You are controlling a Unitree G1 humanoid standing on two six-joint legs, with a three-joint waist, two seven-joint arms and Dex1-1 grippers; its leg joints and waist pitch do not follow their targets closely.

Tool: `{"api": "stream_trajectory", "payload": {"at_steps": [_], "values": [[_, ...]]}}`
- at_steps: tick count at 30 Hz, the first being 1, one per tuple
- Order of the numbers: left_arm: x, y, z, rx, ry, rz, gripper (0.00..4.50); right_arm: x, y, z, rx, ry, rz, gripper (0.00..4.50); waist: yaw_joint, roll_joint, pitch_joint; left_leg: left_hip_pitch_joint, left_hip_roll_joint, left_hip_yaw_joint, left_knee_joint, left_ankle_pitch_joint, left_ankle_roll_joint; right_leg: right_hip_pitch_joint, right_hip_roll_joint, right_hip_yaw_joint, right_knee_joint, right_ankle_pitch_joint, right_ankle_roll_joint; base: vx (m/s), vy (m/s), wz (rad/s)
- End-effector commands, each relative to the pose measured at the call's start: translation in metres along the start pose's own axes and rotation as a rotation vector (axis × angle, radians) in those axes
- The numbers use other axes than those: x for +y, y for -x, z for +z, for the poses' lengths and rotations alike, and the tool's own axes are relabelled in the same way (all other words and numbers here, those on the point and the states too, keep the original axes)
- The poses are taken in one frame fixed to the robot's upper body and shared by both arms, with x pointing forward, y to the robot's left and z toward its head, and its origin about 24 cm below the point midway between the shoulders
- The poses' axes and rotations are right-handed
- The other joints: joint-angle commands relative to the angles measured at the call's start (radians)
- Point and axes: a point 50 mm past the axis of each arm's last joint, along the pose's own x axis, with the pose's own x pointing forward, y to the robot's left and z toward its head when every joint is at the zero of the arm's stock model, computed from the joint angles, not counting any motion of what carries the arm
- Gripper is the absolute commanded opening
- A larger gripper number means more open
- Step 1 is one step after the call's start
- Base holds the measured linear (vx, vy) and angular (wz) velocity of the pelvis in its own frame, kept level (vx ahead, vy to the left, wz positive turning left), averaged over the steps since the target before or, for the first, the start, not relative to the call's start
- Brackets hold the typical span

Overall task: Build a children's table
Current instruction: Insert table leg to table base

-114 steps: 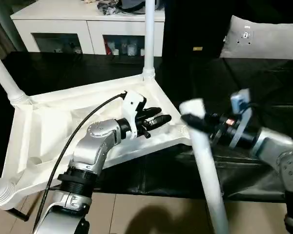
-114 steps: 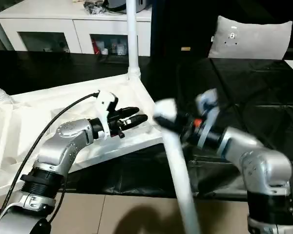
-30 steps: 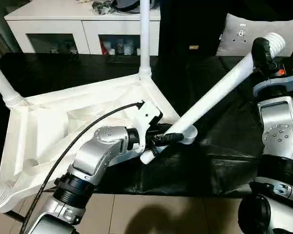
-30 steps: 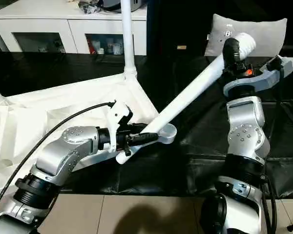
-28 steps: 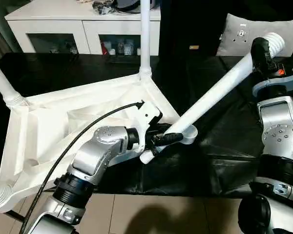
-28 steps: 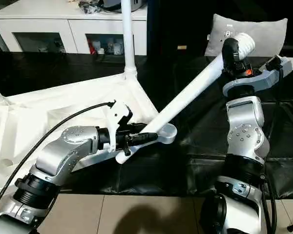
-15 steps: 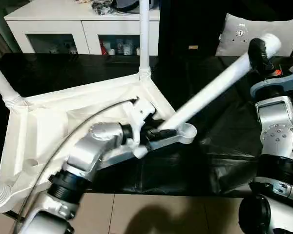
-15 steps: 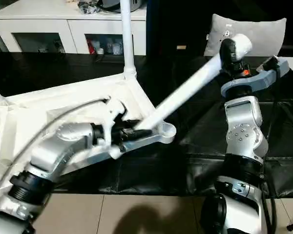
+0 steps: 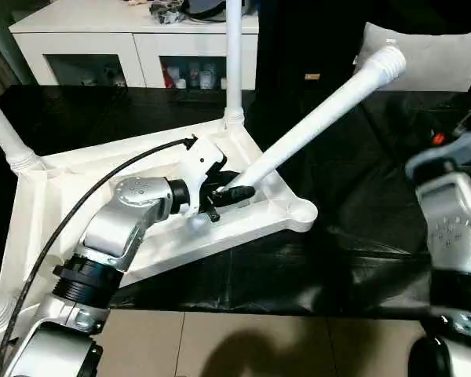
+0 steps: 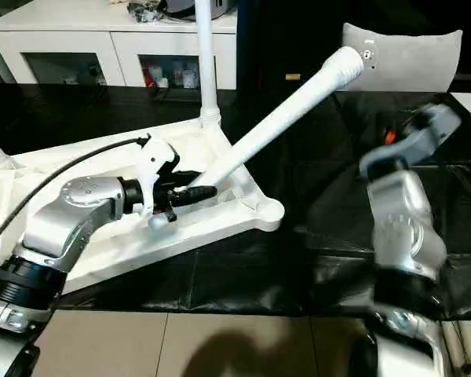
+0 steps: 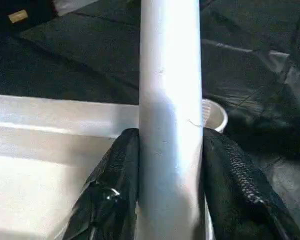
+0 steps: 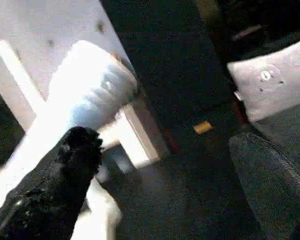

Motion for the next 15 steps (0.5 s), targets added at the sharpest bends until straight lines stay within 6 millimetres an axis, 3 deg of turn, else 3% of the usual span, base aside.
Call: {"api": "stream_trajectory", "payload": {"at_steps": [1, 3, 8, 9, 15], "values": [[0.007, 0.003, 0.006, 0.001, -0.038, 0.033, 1.50, 0.008, 0.001, 0.000, 0.041, 0.166, 0.072, 4.50, 0.001, -0.013, -0.069, -0.019, 0.012, -0.001, -0.057, 0.027, 0.063, 0.083, -0.047, 0.066, -0.053, -0.218, -0.082, 0.000, 0.000, 0.00], [0.009, 0.004, 0.004, 0.023, -0.053, 0.041, 1.50, 0.010, 0.002, 0.004, 0.029, 0.353, 0.115, 4.50, 0.001, -0.009, -0.069, -0.019, 0.010, 0.000, -0.056, 0.014, 0.063, 0.082, -0.048, 0.065, -0.057, -0.230, -0.074, 0.000, 0.000, 0.00], [0.010, 0.005, 0.001, 0.059, -0.080, 0.049, 1.50, 0.018, 0.001, 0.015, -0.034, 0.627, 0.181, 4.50, 0.001, -0.013, -0.068, -0.017, 0.013, -0.002, -0.058, -0.002, 0.067, 0.080, -0.048, 0.064, -0.059, -0.259, -0.069, 0.000, 0.000, 0.00], [0.011, 0.004, 0.000, 0.067, -0.086, 0.052, 1.50, 0.025, 0.001, 0.017, -0.049, 0.785, 0.244, 4.50, 0.000, -0.018, -0.068, -0.018, 0.013, -0.001, -0.057, -0.001, 0.071, 0.079, -0.047, 0.064, -0.058, -0.256, -0.070, 0.000, 0.000, 0.00], [0.009, 0.004, -0.001, 0.081, -0.105, 0.045, 1.50, 0.036, -0.002, 0.009, -0.061, 1.090, 0.358, 4.50, -0.001, -0.020, -0.066, -0.020, 0.012, -0.001, -0.056, -0.007, 0.086, 0.080, -0.047, 0.064, -0.057, -0.262, -0.078, 0.000, 0.000, 0.00]]}}
